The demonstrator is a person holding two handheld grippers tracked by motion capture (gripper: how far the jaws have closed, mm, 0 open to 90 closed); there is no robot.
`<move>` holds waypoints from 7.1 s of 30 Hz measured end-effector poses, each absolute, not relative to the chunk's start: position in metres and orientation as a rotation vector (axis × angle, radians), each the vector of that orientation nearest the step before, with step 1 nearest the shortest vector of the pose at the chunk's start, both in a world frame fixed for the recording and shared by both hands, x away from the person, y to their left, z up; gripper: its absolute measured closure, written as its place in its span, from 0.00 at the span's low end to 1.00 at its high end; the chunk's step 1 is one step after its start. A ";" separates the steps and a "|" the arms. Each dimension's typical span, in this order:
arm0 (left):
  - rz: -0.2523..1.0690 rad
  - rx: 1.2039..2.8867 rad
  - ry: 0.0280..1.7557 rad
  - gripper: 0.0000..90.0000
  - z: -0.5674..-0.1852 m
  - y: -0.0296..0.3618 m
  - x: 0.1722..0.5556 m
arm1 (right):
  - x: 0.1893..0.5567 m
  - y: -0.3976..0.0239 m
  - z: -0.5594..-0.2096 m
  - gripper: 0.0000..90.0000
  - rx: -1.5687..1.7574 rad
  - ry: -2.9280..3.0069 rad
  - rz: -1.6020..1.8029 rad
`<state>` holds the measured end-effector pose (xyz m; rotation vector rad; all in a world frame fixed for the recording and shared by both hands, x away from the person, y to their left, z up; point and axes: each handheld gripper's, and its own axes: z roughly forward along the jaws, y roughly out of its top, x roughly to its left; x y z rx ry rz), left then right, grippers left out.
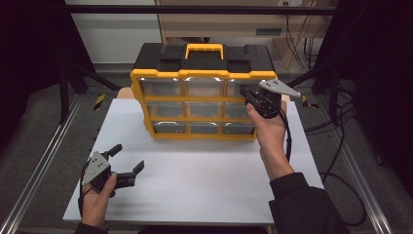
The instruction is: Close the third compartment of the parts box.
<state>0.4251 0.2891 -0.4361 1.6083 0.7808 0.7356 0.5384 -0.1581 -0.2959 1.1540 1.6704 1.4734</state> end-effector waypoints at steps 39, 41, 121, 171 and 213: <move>0.735 1.606 0.780 0.01 -0.436 0.289 0.425 | 0.539 -0.159 -0.295 1.00 1.148 1.669 1.475; 0.735 1.606 0.780 0.01 -0.436 0.289 0.425 | 0.538 -0.160 -0.295 1.00 1.149 1.669 1.476; 0.733 1.612 0.783 0.01 -0.436 0.289 0.425 | 0.509 -0.156 -0.294 0.06 0.975 1.750 1.517; 0.699 1.512 0.803 0.01 -0.434 0.322 0.413 | 0.470 -0.204 -0.282 0.05 0.891 1.610 1.567; 0.712 1.526 0.807 0.01 -0.440 0.329 0.408 | 0.434 -0.277 -0.316 0.03 0.981 1.579 1.516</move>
